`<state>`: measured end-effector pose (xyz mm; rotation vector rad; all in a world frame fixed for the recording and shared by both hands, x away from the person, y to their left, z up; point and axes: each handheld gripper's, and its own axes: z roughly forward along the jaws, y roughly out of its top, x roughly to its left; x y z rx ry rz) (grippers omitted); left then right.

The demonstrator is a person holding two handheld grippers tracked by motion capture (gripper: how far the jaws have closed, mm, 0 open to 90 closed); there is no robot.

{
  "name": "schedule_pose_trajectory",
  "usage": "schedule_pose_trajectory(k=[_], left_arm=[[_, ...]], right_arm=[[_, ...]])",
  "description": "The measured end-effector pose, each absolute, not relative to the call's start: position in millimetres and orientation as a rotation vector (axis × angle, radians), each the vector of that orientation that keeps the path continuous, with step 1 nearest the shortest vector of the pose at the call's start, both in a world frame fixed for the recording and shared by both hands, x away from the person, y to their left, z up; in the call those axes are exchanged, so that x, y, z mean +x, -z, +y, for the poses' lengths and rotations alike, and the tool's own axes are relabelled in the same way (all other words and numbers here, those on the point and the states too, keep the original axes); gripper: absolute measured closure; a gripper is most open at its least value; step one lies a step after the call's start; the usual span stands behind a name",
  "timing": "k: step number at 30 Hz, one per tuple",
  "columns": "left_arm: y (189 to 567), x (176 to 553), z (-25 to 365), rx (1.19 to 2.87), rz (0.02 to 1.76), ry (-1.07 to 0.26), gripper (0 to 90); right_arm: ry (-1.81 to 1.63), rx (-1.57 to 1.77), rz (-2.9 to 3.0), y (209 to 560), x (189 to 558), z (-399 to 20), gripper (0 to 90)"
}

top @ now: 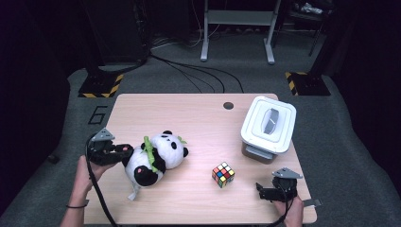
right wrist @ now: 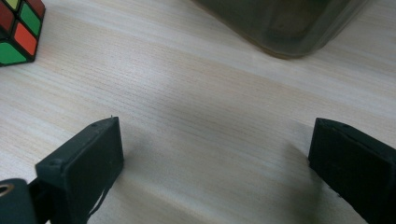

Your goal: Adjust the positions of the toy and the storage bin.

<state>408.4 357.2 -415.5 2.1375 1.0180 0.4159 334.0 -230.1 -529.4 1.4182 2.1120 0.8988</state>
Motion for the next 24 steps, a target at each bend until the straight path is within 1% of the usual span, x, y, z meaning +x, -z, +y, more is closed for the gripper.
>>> schedule_pose_trajectory(k=[1, 2, 3, 7, 11, 12, 13, 15, 16, 18, 19, 21, 22, 23, 24], left_arm=[[415.5, 408.4, 357.2, 2.138, 1.018, -0.416, 63.7], [413.2, 417.6, 355.9, 2.141, 1.019, -0.425, 63.7], [413.2, 417.6, 355.9, 2.141, 1.019, -0.425, 63.8], [409.4, 437.9, 354.0, 2.148, 0.998, -0.414, 63.7], [413.5, 456.3, 351.9, 2.153, 1.003, -0.405, 62.7], [417.1, 460.9, 352.1, 2.157, 1.02, -0.393, 59.3], [419.7, 462.9, 352.2, 2.161, 1.033, -0.39, 59.3], [425.5, 464.4, 354.0, 2.138, 1.063, -0.389, 55.2], [426.2, 462.9, 356.4, 2.111, 1.08, -0.381, 50.9], [424.6, 457.2, 358.3, 2.067, 1.128, -0.403, 37.8], [422.8, 454.2, 358.8, 2.057, 1.139, -0.41, 32.7], [417.2, 444.6, 360.8, 2.01, 1.165, -0.436, 27.3], [411.8, 435.4, 361.8, 1.978, 1.18, -0.451, 25.9], [411.8, 435.4, 361.8, 1.978, 1.18, -0.451, 24.1], [408.0, 429.2, 361.9, 1.965, 1.186, -0.453, 24.1]], right_arm=[[-0.899, 1.418, 2.112, 529.4, 334.0, -230.1, 2.5], [-0.898, 1.417, 2.113, 529.4, 334.0, -230.1, 2.5], [-0.898, 1.416, 2.113, 529.5, 334.0, -230.2, 2.5], [-0.896, 1.42, 2.111, 529.4, 333.9, -230.0, 2.5], [-0.895, 1.42, 2.112, 529.4, 333.8, -230.1, 2.5], [-0.895, 1.42, 2.111, 529.4, 333.8, -230.0, 2.5], [-0.895, 1.42, 2.111, 529.4, 333.8, -230.0, 2.5], [-0.895, 1.42, 2.111, 529.4, 333.8, -230.0, 2.5], [-0.895, 1.42, 2.112, 529.4, 333.7, -230.1, 2.5], [-0.895, 1.421, 2.111, 529.4, 333.8, -230.0, 2.5], [-0.896, 1.42, 2.11, 529.4, 333.8, -230.0, 2.5], [-0.895, 1.419, 2.111, 529.4, 333.8, -230.0, 2.5], [-0.895, 1.419, 2.112, 529.4, 333.8, -230.1, 2.5], [-0.895, 1.419, 2.112, 529.4, 333.8, -230.1, 2.5], [-0.896, 1.42, 2.11, 529.4, 333.9, -230.0, 2.5]])
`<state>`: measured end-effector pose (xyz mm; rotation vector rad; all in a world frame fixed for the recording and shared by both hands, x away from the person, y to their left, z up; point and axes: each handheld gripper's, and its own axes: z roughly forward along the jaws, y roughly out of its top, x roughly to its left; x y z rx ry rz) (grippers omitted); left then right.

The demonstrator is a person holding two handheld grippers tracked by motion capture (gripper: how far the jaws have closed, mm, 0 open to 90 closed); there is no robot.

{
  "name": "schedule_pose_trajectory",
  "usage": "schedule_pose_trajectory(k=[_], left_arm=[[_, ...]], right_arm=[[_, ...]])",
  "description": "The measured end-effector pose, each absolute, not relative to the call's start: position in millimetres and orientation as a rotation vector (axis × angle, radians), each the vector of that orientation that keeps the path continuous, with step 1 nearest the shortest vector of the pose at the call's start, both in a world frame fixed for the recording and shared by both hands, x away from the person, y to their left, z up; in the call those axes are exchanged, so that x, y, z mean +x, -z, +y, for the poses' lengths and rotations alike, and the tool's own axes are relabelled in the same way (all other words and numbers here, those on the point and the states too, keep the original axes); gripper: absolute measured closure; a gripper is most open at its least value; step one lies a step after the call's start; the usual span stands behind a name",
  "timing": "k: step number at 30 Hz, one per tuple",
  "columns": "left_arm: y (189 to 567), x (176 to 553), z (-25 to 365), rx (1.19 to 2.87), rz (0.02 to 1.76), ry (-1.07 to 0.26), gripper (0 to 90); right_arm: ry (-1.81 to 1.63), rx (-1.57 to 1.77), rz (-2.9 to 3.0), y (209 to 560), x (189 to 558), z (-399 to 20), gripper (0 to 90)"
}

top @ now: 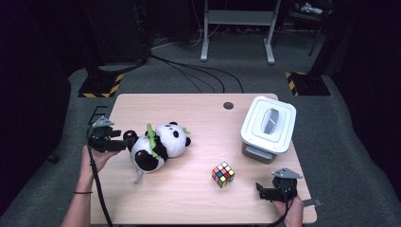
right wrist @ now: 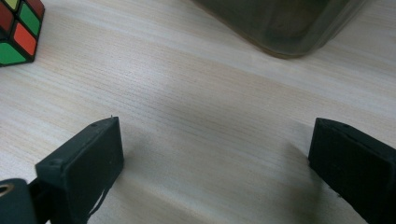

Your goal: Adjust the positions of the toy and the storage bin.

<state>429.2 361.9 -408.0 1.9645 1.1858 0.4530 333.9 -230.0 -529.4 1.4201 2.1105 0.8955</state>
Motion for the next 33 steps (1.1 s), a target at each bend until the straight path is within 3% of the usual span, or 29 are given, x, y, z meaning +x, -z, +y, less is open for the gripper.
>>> schedule_pose_trajectory(k=[7, 16, 19, 20, 22, 23, 24, 33], left_arm=[[396.2, 394.7, 349.0, 1.89, 1.168, -0.423, 18.8], [416.1, 381.8, 310.2, 1.94, 1.161, -0.408, 16.3], [429.4, 382.5, 303.5, 1.938, 1.221, -0.392, 23.4], [438.9, 382.9, 302.2, 1.92, 1.252, -0.373, 33.0], [443.0, 381.4, 303.1, 1.901, 1.241, -0.366, 35.8], [444.4, 379.8, 304.1, 1.888, 1.221, -0.368, 41.7], [444.5, 378.4, 304.9, 1.885, 1.193, -0.378, 54.8], [431.9, 398.6, 319.7, 2.014, 1.082, -0.348, 61.7]], right_arm=[[-0.895, 1.419, 2.112, 529.4, 333.8, -230.1, 2.5], [-0.896, 1.421, 2.111, 529.4, 333.8, -230.0, 2.5], [-0.898, 1.421, 2.11, 529.4, 333.9, -230.0, 2.5], [-0.898, 1.42, 2.11, 529.4, 333.9, -230.1, 2.5], [-0.898, 1.421, 2.11, 529.4, 333.9, -230.1, 2.5], [-0.898, 1.42, 2.111, 529.4, 333.9, -230.1, 2.5], [-0.899, 1.42, 2.111, 529.4, 333.9, -230.2, 2.6], [-0.899, 1.421, 2.111, 529.4, 333.9, -230.3, 2.7]])
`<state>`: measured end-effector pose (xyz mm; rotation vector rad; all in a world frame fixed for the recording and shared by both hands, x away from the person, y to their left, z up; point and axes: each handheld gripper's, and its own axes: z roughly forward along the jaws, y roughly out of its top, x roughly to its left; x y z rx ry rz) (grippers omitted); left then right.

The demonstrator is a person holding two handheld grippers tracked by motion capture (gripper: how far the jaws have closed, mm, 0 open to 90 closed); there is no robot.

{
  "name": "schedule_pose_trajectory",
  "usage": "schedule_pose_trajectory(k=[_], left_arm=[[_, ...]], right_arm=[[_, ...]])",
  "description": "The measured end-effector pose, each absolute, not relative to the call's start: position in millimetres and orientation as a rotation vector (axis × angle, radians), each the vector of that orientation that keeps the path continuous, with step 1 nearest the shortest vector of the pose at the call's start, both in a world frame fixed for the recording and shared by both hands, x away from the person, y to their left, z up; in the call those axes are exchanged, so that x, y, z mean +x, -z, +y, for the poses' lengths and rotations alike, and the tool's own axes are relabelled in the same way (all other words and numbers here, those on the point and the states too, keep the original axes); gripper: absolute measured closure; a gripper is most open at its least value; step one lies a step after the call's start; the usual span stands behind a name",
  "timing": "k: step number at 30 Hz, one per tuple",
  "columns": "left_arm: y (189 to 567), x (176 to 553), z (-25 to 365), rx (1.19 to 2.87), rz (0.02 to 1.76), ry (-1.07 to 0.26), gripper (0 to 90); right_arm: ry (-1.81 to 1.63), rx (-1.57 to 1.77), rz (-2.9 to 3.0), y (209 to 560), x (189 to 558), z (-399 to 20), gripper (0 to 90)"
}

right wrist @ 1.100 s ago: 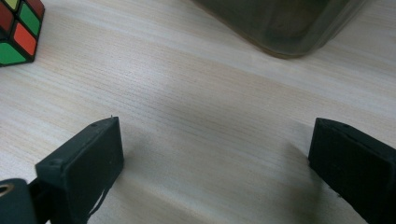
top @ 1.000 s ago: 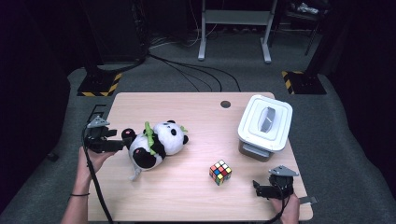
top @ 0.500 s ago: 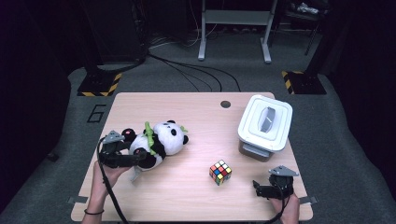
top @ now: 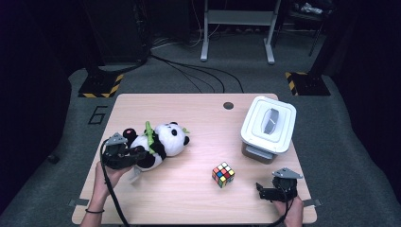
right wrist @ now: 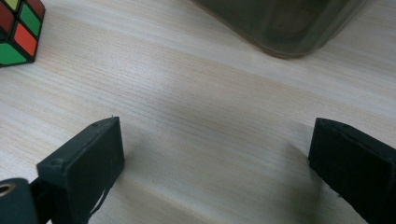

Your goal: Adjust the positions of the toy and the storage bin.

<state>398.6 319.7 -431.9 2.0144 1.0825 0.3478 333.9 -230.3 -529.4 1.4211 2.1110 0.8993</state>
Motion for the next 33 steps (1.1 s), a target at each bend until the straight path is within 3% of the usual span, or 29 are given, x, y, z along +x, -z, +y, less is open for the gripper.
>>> schedule_pose_trajectory(k=[8, 13, 14, 16, 20, 33], left_arm=[[424.2, 409.9, 349.2, 2.165, 1.006, -0.287, 61.7], [426.6, 408.6, 365.8, 2.106, 1.054, -0.252, 58.4], [427.5, 406.9, 364.3, 2.079, 1.076, -0.258, 54.9], [424.8, 404.3, 361.3, 2.058, 1.115, -0.276, 37.6], [412.7, 401.6, 350.7, 1.955, 1.142, -0.287, 14.4], [404.4, 438.6, 316.2, 1.941, 1.326, -0.363, 13.6]], right_arm=[[-0.901, 1.416, 2.111, 529.5, 334.1, -230.5, 2.7], [-0.897, 1.42, 2.109, 529.4, 333.8, -230.1, 2.8], [-0.896, 1.42, 2.109, 529.4, 333.8, -230.1, 2.8], [-0.896, 1.42, 2.109, 529.4, 333.8, -230.1, 2.8], [-0.896, 1.421, 2.109, 529.4, 333.8, -230.2, 2.8], [-0.896, 1.42, 2.11, 529.3, 333.7, -230.1, 2.9]])
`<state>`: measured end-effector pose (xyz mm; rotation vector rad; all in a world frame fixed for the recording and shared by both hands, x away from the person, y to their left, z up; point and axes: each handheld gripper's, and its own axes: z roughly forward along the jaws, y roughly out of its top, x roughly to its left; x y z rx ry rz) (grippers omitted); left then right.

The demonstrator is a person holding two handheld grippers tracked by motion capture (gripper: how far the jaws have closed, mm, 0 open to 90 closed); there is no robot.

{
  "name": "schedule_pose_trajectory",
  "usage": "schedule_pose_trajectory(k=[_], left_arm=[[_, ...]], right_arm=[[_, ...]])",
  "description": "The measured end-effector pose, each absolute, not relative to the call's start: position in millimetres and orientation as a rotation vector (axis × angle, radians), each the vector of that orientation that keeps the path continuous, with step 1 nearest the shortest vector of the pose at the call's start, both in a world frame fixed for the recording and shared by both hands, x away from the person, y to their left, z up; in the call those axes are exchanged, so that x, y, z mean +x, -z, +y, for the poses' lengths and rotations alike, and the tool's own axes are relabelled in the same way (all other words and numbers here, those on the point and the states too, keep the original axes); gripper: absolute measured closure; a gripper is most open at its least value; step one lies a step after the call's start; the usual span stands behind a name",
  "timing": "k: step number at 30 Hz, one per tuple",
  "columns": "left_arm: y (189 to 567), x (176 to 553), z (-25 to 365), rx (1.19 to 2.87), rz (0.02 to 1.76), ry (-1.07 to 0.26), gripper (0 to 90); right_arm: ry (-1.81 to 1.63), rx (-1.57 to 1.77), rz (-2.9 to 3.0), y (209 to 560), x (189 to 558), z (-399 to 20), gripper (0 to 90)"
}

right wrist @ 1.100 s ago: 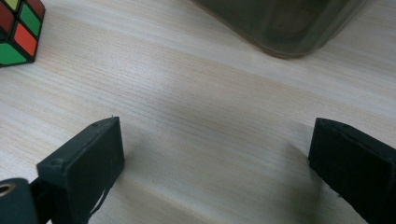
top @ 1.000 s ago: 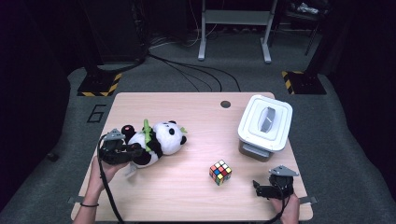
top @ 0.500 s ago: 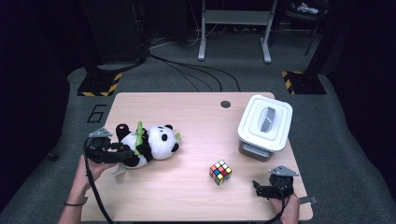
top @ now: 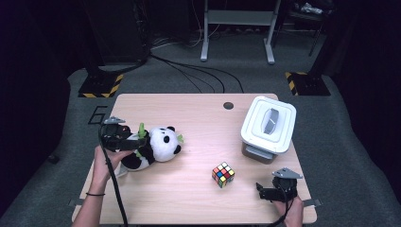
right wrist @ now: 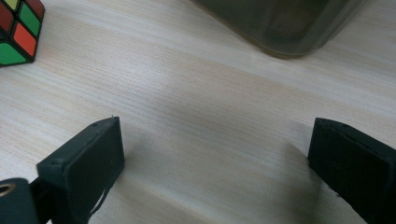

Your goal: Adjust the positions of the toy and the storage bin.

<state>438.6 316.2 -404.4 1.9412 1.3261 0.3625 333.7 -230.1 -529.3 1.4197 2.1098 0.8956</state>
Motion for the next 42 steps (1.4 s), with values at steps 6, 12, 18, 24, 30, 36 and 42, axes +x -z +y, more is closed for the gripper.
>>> schedule_pose_trajectory(k=[6, 12, 18, 24, 30, 36, 42], left_arm=[[411.6, 455.6, 305.9, 1.995, 1.395, -0.37, 19.5], [413.3, 459.5, 295.2, 2.086, 1.396, -0.468, 42.7], [413.3, 456.3, 288.7, 2.142, 1.347, -0.528, 66.6], [407.5, 453.3, 285.9, 2.169, 1.269, -0.588, 73.6], [404.2, 459.1, 284.0, 2.119, 1.176, -0.583, 75.2], [396.6, 478.8, 281.0, 2.082, 1.124, -0.54, 75.2], [388.0, 498.9, 269.2, 2.06, 1.087, -0.532, 75.3]], right_arm=[[-0.896, 1.42, 2.11, 529.3, 333.7, -230.2, 2.9], [-0.896, 1.419, 2.11, 529.3, 333.7, -230.2, 2.9], [-0.897, 1.413, 2.111, 529.5, 334.0, -230.5, 3.0], [-0.895, 1.414, 2.111, 529.4, 333.9, -230.5, 3.0], [-0.901, 1.416, 2.108, 529.5, 334.0, -230.6, 3.1], [-0.902, 1.415, 2.107, 529.5, 334.0, -230.8, 3.4], [-0.901, 1.416, 2.106, 529.5, 334.0, -230.8, 3.4]])
